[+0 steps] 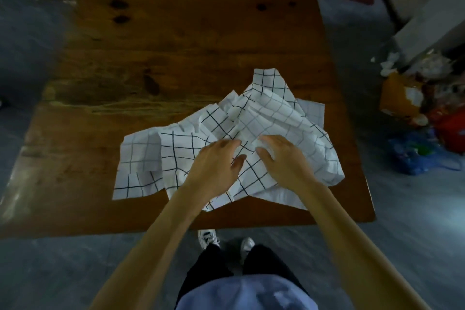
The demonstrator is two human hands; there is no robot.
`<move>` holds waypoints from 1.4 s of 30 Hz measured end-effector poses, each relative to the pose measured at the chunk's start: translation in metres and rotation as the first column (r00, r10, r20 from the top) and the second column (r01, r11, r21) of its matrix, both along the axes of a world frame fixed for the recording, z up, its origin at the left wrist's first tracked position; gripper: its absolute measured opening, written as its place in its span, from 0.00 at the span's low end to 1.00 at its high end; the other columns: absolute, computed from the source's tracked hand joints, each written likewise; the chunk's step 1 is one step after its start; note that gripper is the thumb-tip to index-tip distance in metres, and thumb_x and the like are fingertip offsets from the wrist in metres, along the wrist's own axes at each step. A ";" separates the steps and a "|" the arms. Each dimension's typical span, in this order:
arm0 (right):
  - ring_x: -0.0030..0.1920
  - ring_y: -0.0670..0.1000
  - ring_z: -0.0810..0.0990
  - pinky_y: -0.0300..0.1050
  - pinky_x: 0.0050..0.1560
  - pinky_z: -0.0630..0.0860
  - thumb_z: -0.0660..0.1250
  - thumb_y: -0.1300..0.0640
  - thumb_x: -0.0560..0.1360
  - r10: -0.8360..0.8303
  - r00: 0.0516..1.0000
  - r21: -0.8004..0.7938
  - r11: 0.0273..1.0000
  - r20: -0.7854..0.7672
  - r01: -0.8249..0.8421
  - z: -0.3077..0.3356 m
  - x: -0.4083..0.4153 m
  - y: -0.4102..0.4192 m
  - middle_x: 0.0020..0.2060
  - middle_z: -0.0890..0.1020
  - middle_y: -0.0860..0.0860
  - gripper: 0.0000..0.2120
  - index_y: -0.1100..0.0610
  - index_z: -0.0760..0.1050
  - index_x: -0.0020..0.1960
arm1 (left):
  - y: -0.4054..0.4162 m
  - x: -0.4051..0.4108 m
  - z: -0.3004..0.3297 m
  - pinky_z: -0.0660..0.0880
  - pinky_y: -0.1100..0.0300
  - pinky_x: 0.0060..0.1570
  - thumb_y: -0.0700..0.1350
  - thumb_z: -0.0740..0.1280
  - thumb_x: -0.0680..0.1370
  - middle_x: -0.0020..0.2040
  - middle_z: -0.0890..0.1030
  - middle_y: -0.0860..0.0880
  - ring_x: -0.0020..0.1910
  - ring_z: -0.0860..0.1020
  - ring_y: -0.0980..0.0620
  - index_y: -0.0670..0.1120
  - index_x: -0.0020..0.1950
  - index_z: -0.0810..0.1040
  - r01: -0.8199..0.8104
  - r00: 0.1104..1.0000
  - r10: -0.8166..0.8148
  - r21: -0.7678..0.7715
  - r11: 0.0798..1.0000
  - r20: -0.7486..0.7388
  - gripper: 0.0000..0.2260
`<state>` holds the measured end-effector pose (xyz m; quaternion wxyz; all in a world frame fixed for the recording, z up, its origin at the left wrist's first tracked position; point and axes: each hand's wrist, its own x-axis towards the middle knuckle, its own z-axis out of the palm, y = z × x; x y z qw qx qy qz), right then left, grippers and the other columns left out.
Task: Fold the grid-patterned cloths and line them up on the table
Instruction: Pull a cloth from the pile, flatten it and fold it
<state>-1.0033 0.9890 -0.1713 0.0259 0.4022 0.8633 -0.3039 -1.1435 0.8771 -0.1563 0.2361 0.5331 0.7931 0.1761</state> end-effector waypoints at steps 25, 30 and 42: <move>0.51 0.53 0.80 0.51 0.53 0.78 0.61 0.61 0.80 -0.206 0.973 0.100 0.976 0.102 0.196 -0.065 -0.054 0.169 0.57 0.81 0.56 0.17 0.57 0.71 0.68 | 0.128 -0.041 -0.024 0.73 0.53 0.58 0.49 0.60 0.80 0.62 0.77 0.46 0.59 0.75 0.49 0.45 0.67 0.71 0.072 0.997 -0.072 -0.021 0.997 -0.001 0.17; 0.47 0.49 0.79 0.45 0.48 0.79 0.61 0.61 0.80 -0.207 0.973 0.117 0.969 -0.104 0.219 -0.020 -0.050 0.162 0.53 0.81 0.51 0.11 0.57 0.79 0.59 | 0.142 -0.042 0.008 0.72 0.53 0.60 0.51 0.60 0.80 0.65 0.75 0.46 0.63 0.73 0.47 0.46 0.71 0.68 0.067 0.997 -0.064 0.070 0.995 -0.039 0.20; 0.38 0.39 0.76 0.26 0.43 0.70 0.66 0.57 0.78 -0.164 0.892 0.261 0.920 -0.421 0.292 0.106 -0.030 0.110 0.45 0.80 0.44 0.07 0.54 0.81 0.53 | 0.135 -0.040 0.087 0.75 0.49 0.58 0.49 0.67 0.77 0.67 0.72 0.44 0.61 0.74 0.45 0.46 0.72 0.64 0.023 0.997 0.012 0.405 0.914 -0.082 0.26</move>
